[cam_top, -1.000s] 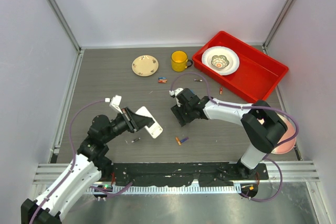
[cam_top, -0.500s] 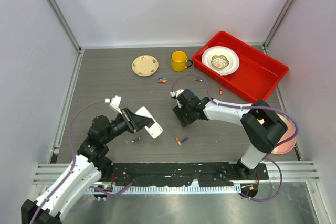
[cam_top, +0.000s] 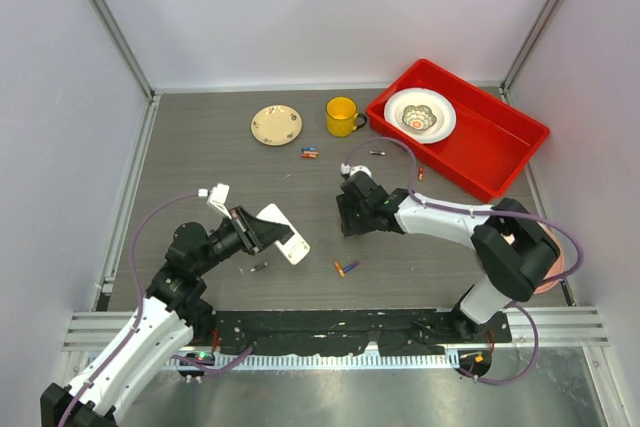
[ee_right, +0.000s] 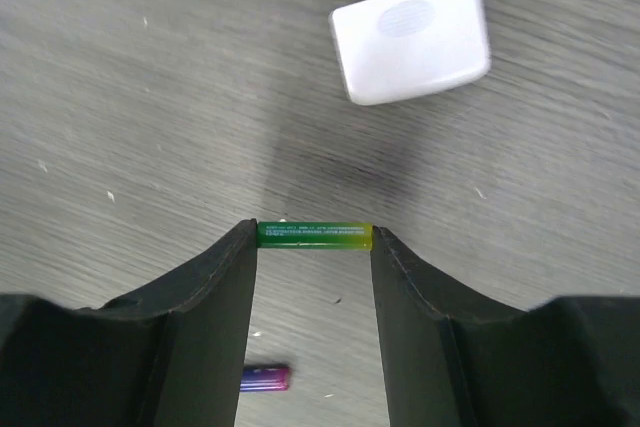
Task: Load the batteries into the remote control
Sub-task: Adjust the battery at the center of the board.
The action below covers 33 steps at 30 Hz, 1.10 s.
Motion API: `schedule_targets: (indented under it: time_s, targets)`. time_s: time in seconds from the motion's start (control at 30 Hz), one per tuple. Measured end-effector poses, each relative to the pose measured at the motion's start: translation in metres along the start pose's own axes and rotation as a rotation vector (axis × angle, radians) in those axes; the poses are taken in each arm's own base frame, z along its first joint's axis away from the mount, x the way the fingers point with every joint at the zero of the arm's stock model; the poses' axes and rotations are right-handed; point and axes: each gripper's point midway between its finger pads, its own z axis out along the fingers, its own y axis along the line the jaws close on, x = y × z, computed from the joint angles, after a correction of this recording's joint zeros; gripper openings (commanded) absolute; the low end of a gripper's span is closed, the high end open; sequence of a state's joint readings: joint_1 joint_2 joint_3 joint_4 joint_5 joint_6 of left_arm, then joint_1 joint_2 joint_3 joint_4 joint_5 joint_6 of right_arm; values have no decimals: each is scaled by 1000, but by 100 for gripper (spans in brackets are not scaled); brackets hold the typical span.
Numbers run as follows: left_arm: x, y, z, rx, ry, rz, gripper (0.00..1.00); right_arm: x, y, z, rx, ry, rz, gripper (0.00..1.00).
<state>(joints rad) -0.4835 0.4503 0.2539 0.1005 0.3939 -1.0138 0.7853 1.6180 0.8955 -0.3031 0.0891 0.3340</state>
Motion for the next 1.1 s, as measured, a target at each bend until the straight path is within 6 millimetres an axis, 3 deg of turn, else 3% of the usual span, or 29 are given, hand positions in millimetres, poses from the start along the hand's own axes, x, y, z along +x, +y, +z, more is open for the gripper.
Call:
schedule_targets:
  time_s: [0.27,0.43,0.53,0.67,0.7,1.0,1.1]
  targets:
    - [-2,2,1,-11,-12,-2,0,-33,19,-30,123,-245,570,1]
    - [-4,4,1,-20,-24,-3,0,-30,23,-9,292,-209,748,1]
    - [-5,4,1,-21,-28,-2,0,-13,16,5,388,-174,788,1]
    - [-6,2,0,-15,-32,1,0,2,6,5,477,-154,794,2]
    - [-6,1,0,-13,-34,3,0,3,5,4,493,-150,788,4]
    - [-6,1,-1,-12,-36,3,0,5,5,7,541,-116,736,53]
    - [-7,0,-1,-9,-39,4,0,5,6,7,536,-107,723,62]
